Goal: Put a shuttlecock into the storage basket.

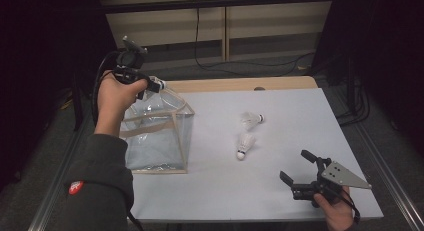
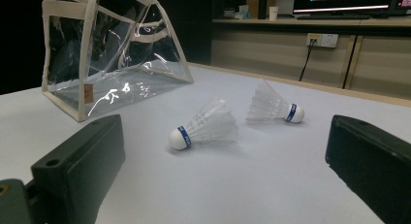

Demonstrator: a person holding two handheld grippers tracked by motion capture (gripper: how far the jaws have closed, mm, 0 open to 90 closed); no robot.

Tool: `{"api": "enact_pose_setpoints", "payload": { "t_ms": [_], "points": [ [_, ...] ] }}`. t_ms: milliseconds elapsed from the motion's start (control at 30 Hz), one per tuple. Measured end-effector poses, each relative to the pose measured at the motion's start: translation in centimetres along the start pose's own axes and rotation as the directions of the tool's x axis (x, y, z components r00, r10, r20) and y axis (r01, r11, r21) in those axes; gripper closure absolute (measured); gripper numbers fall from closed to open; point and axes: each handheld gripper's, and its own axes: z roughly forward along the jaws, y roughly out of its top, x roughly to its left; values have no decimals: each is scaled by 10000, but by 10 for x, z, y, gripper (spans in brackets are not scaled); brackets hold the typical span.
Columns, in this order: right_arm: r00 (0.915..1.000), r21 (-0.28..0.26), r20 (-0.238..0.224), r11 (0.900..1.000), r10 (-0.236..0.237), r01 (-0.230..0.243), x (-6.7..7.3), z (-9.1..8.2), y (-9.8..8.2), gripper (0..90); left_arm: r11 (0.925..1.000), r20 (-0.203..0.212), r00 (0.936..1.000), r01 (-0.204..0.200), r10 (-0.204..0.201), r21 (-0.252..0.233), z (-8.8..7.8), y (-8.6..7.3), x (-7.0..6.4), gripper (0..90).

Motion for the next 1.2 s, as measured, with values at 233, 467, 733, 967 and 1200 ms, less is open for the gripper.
{"api": "enact_pose_setpoints", "payload": {
  "t_ms": [233,467,733,967,1200],
  "points": [
    [10000,-13,0,10000,-6,6,0,0,0,3,9998,-68,9998,199,-199,45,1,-4,6,860],
    [10000,-24,-4,10000,-40,40,0,0,0,3,9997,-123,9996,237,-236,55,2,-7,11,858],
    [10000,-25,-23,10000,-24,24,0,0,0,3,9994,-216,9993,312,-308,161,6,-9,14,857],
    [10000,6,-11,10000,19,-19,0,0,0,3,9991,-232,9990,391,-387,138,7,-11,17,854],
    [10000,-8,-11,10000,-64,64,0,0,0,3,9984,-209,9983,545,-542,163,10,-12,21,854]
  ]
}}
